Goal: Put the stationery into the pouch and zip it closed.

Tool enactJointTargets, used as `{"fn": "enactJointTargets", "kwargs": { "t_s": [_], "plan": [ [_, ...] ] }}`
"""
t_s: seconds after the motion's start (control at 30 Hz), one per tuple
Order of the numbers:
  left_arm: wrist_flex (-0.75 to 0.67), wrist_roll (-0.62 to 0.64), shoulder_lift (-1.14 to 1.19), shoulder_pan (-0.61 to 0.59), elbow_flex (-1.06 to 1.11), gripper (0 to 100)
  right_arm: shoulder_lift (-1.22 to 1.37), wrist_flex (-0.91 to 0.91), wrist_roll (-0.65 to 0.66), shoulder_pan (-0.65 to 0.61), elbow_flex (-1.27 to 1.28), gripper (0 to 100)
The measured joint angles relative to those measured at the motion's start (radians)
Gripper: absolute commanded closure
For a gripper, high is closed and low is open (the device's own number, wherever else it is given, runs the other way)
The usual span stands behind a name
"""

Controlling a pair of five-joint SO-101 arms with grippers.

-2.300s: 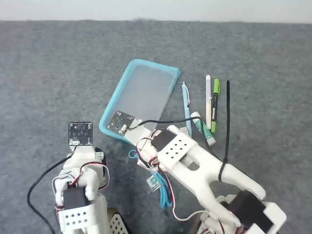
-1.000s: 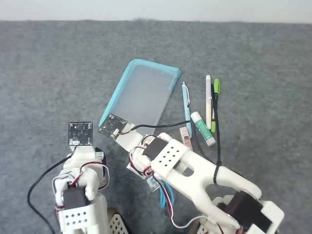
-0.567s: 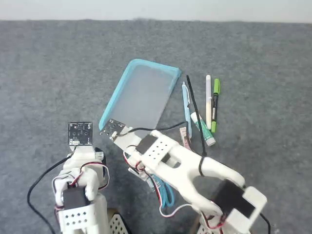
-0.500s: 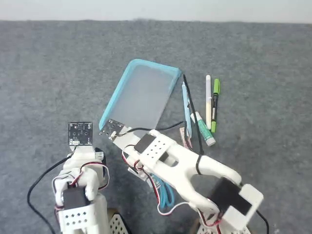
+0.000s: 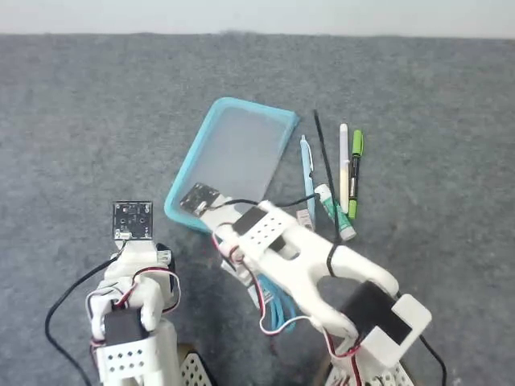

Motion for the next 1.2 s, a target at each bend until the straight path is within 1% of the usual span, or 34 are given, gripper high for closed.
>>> {"fn": "enactJointTargets", "kwargs": {
  "t_s": [0.13, 0.23, 0.37, 0.47, 0.5, 0.63, 0.7, 0.97, 1.2],
  "plan": [
    [0.0, 0.0, 0.0, 0.0, 0.0, 93, -0.097, 0.074, 0.0, 0.071, 0.002, 99.1],
    [0.0, 0.0, 0.0, 0.0, 0.0, 93, -0.137, 0.106, 0.0, 0.16, 0.002, 99.1],
    [0.0, 0.0, 0.0, 0.0, 0.0, 93, -0.14, 0.087, 0.0, 0.308, 0.014, 99.0],
    [0.0, 0.0, 0.0, 0.0, 0.0, 93, -0.117, 0.052, 0.0, 0.381, 0.018, 97.9],
    [0.0, 0.0, 0.0, 0.0, 0.0, 93, -0.1, 0.043, 0.0, 0.394, 0.018, 95.4],
    [0.0, 0.0, 0.0, 0.0, 0.0, 93, -0.08, 0.041, 0.0, 0.396, 0.015, 74.7],
    [0.0, 0.0, 0.0, 0.0, 0.0, 93, -0.08, 0.046, 0.0, 0.396, 0.014, 69.3],
    [0.0, 0.0, 0.0, 0.0, 0.0, 93, -0.068, 0.055, 0.011, 0.356, 0.017, 74.9],
    [0.0, 0.0, 0.0, 0.0, 0.0, 93, -0.068, 0.041, 0.006, 0.353, -0.005, 75.1]
  ]
}}
